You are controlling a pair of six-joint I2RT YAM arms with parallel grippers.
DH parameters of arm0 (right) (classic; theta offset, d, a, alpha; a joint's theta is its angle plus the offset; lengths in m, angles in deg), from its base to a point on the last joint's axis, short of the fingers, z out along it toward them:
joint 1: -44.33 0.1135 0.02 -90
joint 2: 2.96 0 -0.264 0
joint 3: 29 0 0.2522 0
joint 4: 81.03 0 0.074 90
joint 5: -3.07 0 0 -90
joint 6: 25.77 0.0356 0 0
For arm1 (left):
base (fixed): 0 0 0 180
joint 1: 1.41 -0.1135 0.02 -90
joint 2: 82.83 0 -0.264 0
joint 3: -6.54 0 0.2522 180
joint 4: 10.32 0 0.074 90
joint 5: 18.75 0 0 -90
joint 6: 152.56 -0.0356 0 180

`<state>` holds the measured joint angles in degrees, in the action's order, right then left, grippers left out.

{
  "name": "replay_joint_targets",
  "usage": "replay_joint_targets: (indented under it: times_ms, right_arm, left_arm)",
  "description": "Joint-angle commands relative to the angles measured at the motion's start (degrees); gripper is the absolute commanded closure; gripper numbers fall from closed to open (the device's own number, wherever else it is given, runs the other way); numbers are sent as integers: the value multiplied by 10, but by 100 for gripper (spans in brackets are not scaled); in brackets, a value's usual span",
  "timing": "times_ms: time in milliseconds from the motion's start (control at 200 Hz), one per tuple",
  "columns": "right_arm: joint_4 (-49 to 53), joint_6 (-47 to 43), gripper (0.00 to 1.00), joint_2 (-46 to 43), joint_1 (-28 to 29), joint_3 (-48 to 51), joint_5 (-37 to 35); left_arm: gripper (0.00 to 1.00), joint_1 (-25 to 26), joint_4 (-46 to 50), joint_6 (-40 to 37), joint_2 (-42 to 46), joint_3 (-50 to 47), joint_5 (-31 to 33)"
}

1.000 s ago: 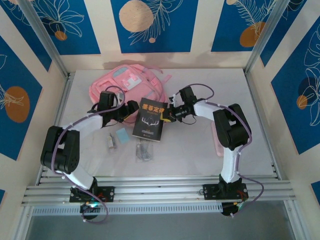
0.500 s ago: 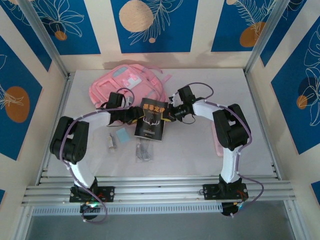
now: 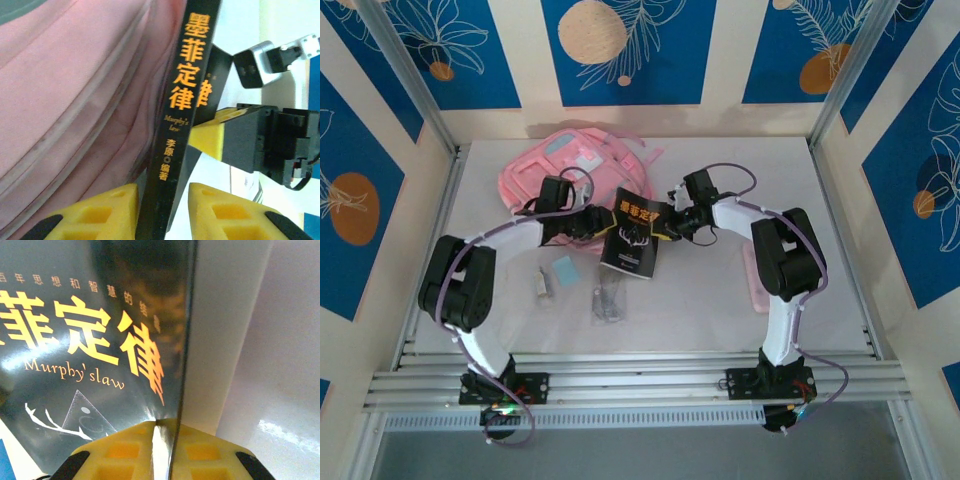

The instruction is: Pack books, pencil case, and school supplies into a backpack

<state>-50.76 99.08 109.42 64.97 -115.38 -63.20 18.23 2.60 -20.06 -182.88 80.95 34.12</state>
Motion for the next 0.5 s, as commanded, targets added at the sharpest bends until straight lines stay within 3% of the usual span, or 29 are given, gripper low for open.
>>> replay_joint_targets:
  times_ms: [0, 190, 310, 340, 385, 465, 490]
  right_arm:
    - [-3, -12, 84, 21, 22, -28, 15]
    - [-9, -12, 84, 12, 24, -35, 13]
    - [5, -15, 80, 2, 18, -37, 8]
    - [12, -13, 72, -5, 16, -35, 4]
    - [25, -7, 51, -26, 11, -28, -8]
    - [54, 11, 29, -75, 6, -9, -51]
    - [65, 18, 17, -94, 6, -2, -72]
  left_arm:
    - [73, 18, -100, 53, -35, 2, -67]
    - [71, 19, -126, 65, -51, 2, -73]
    - [88, 19, -79, 34, -38, 17, -59]
    - [93, 18, -63, 23, -30, 21, -50]
    - [97, 17, -40, 8, -16, 29, -34]
    - [100, 13, -7, -7, 10, 47, 2]
    - [100, 12, -3, -6, 17, 51, 14]
